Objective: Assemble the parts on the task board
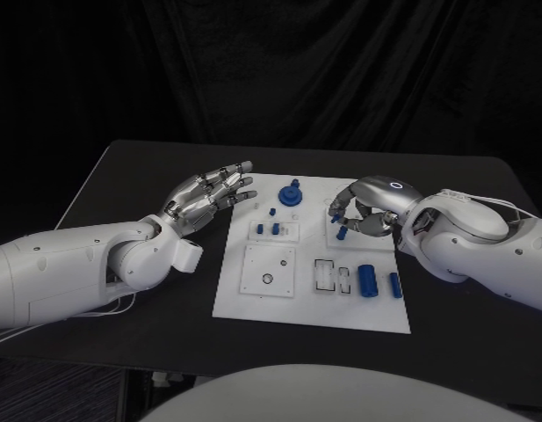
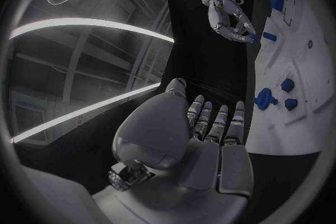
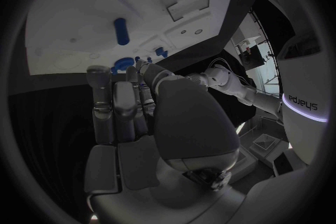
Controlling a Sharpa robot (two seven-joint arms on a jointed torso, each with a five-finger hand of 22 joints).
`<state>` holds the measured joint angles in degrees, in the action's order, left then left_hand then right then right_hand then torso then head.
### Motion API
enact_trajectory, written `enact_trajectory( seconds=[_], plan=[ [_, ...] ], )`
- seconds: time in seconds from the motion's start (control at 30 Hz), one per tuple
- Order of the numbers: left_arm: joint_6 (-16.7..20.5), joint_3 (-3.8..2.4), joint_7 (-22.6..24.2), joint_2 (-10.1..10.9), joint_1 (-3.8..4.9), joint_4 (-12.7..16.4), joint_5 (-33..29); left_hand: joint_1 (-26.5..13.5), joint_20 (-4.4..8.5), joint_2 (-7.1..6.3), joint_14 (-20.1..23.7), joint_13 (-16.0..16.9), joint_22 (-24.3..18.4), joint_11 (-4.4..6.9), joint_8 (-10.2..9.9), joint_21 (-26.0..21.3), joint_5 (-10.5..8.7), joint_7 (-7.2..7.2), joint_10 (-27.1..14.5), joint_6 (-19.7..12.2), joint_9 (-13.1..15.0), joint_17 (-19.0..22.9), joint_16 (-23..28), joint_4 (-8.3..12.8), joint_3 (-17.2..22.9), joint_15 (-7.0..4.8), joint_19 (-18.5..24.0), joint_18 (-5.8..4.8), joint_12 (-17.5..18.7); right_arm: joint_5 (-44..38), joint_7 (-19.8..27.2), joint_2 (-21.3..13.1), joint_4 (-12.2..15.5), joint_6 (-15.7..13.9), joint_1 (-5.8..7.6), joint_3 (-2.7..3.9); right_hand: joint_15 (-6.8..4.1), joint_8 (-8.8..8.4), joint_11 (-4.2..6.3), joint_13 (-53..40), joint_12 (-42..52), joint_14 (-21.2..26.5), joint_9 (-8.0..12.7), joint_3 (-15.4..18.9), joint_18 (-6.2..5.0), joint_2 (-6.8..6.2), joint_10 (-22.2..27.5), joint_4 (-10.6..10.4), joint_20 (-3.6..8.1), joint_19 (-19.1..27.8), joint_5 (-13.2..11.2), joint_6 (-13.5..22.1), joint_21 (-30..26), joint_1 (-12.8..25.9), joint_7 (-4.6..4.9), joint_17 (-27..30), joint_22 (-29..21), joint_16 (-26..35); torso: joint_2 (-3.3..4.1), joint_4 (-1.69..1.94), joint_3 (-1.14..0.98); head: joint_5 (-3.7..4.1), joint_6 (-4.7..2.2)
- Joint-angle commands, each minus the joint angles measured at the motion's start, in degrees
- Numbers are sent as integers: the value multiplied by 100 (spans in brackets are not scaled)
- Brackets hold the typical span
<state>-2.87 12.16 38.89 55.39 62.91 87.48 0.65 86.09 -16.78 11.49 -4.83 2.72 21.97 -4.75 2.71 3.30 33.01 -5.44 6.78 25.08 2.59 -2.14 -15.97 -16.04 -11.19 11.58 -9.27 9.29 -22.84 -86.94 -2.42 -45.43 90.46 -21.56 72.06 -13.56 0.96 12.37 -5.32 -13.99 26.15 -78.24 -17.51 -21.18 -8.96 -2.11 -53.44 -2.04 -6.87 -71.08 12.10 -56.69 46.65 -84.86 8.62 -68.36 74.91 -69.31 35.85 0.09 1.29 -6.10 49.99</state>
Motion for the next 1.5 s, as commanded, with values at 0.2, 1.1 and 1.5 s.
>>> enact_trajectory(
  seconds=[0.2,1.1,1.5],
  plan=[
    [-67,-6,195,-11,-16,16,-29,77,-11,4,-13,7,2,-47,3,23,32,-48,2,-6,8,-10,-48,-7,38,40,-48,-73,-32,-698,-169,127,346,159,-96,-8,-8,47,15,33,-66,-56,-33,38,112,2,-76,4,2,-67,31,-46,53,26,-24,-21,465,-46,5,-15,-13,-37,1],
    [-104,-6,143,-83,-33,-17,-29,87,-9,19,-15,7,-9,-45,7,23,33,-74,2,13,10,-10,-49,-11,50,46,-53,-89,-34,-1139,-117,908,-89,392,-505,-11,-15,50,21,72,-121,-124,-62,49,134,-11,-119,-5,8,-143,71,-41,175,33,-31,-113,497,-148,8,2,-11,28,1],
    [-121,-6,112,-96,-44,-19,-29,95,-8,27,-15,7,-7,-43,12,24,37,-92,4,41,14,-10,-50,-10,59,48,-59,-99,-42,-1143,-68,1124,-275,354,-640,-10,-15,50,21,74,-125,-124,-65,50,134,-11,-123,-7,9,-144,71,-42,172,35,-31,-109,496,-145,4,-5,-9,19,1]
  ],
)
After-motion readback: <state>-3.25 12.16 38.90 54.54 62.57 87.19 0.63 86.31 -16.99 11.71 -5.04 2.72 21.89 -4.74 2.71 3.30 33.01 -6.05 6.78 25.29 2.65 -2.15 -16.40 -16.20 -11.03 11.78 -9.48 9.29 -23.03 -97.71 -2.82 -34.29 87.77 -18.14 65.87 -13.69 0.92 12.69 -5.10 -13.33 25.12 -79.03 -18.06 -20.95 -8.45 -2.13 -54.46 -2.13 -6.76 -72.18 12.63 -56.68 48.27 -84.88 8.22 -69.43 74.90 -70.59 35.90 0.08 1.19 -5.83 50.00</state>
